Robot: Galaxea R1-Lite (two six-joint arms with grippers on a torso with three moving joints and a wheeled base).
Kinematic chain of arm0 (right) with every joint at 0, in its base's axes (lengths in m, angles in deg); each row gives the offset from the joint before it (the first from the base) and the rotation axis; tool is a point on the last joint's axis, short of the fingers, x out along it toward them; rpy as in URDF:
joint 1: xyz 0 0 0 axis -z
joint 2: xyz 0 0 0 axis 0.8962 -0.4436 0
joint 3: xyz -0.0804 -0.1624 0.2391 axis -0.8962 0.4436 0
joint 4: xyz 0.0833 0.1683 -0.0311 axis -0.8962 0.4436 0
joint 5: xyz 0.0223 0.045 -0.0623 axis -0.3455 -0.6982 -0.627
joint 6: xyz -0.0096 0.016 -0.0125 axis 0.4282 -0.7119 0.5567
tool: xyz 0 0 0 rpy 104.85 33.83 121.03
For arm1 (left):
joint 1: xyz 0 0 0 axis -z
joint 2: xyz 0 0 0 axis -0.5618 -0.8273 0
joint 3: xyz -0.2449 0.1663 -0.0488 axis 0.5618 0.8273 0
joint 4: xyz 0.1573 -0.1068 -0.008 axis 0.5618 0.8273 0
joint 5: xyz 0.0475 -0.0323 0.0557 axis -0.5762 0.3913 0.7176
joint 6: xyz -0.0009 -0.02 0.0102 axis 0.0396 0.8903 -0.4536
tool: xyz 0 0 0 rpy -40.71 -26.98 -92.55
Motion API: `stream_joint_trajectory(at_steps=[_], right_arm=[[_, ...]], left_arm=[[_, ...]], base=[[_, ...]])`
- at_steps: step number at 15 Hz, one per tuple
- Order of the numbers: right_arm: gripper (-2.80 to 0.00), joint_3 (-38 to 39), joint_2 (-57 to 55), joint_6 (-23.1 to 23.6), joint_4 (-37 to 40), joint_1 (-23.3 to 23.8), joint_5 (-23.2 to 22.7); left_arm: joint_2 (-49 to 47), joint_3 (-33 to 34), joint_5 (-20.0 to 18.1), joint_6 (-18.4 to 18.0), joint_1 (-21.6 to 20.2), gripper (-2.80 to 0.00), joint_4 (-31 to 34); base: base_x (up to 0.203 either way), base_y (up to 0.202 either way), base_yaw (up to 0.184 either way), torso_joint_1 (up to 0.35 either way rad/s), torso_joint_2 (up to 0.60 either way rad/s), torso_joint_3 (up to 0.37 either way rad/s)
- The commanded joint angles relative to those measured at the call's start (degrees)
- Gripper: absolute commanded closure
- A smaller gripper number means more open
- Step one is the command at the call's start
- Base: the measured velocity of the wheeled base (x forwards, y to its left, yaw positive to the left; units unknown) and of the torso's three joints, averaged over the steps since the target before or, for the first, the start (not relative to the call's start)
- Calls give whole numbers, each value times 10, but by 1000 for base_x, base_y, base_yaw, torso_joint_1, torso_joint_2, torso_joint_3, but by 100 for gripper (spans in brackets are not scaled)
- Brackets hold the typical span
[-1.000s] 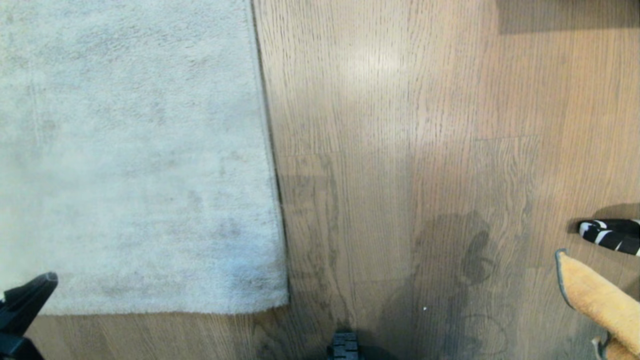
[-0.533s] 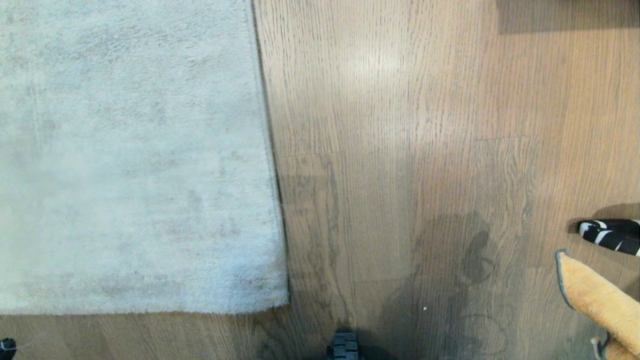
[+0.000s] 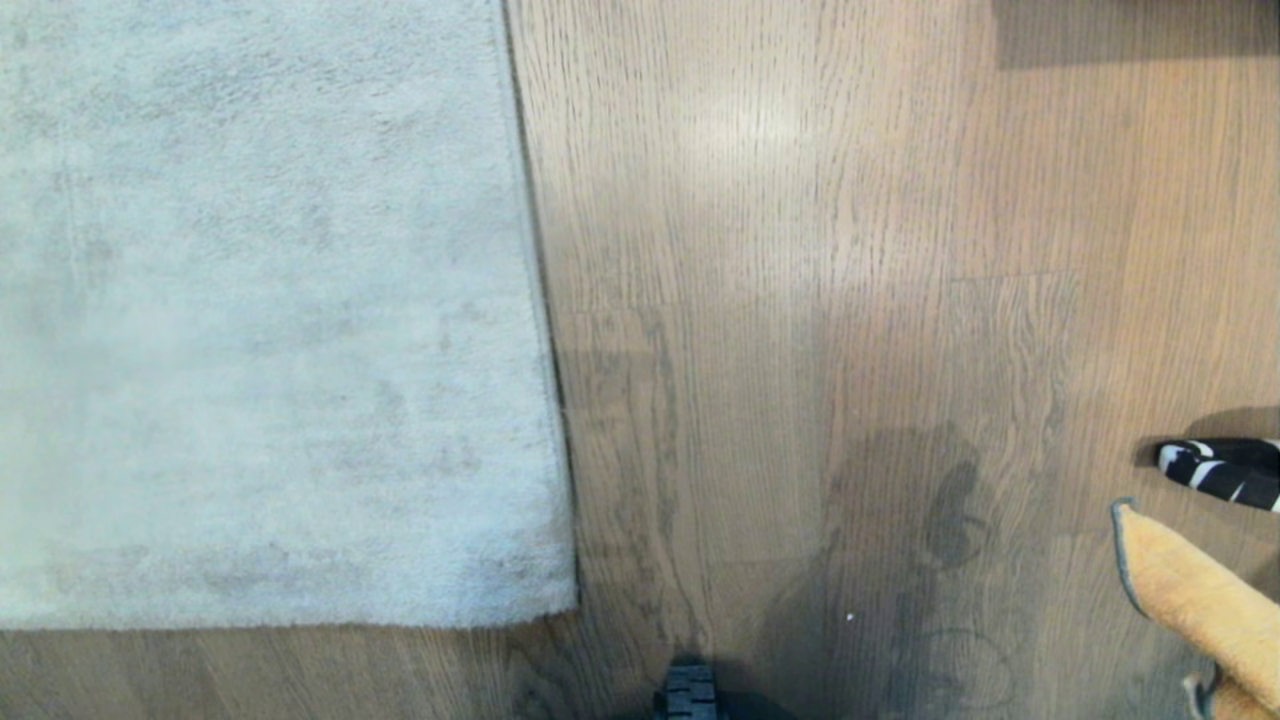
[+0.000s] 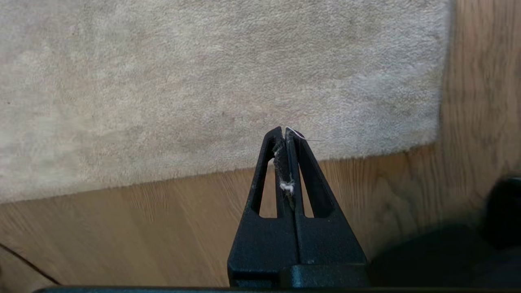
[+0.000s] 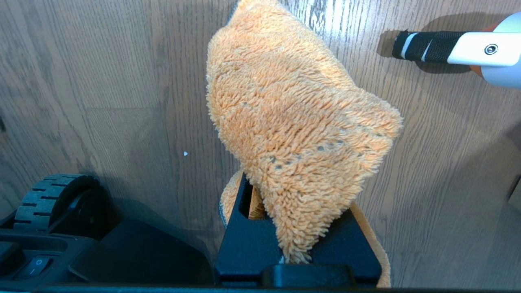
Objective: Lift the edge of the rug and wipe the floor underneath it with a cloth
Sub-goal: Put down the rag
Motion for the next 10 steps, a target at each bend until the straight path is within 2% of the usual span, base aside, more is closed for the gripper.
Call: stream_joint_trajectory(at_steps=[1,10], right_arm=[[0,0,-1,0,0,0,0],[0,0,-1,1,0,0,0]], left_arm=[[9,-4,0,0,0,0,3],[9,11,-5,-2,0,0,-28]], base=[[0,0,0,0,0,0],[0,0,0,0,0,0]])
